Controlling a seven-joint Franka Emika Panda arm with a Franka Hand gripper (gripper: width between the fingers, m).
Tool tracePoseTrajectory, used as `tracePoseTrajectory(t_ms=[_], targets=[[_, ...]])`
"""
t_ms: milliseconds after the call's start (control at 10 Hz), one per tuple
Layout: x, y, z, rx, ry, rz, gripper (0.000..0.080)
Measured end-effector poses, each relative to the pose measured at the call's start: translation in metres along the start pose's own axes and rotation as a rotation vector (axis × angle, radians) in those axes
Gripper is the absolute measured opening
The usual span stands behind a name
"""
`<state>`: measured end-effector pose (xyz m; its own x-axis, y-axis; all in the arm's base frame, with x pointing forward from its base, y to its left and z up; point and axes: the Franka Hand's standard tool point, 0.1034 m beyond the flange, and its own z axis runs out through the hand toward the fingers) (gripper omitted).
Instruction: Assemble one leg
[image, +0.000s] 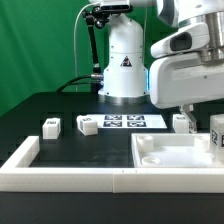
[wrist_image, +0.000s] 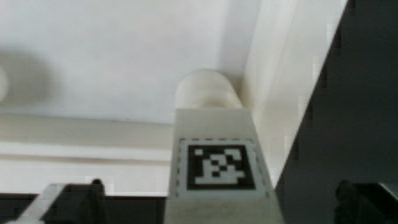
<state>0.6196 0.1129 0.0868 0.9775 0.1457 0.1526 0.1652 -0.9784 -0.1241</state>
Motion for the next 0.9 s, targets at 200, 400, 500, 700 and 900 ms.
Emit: tracePoseTrajectory(t_ms=[200, 400, 500, 700, 900], targets=[[-0.005, -0.006, -0.002, 0.031, -0.168, 0.002, 0.0649], [0.004, -0.005, -0.001, 0.030, -0.144, -0.001, 0.0649], [0.004, -0.004, -0.001, 0.030, -0.144, 0.000, 0.0649], [0.004, -0.004, 0.001, 0.030, -0.141, 0.001, 0.0649], [0.005, -0.003, 0.002, 0.028, -0.130, 0.001, 0.0530]])
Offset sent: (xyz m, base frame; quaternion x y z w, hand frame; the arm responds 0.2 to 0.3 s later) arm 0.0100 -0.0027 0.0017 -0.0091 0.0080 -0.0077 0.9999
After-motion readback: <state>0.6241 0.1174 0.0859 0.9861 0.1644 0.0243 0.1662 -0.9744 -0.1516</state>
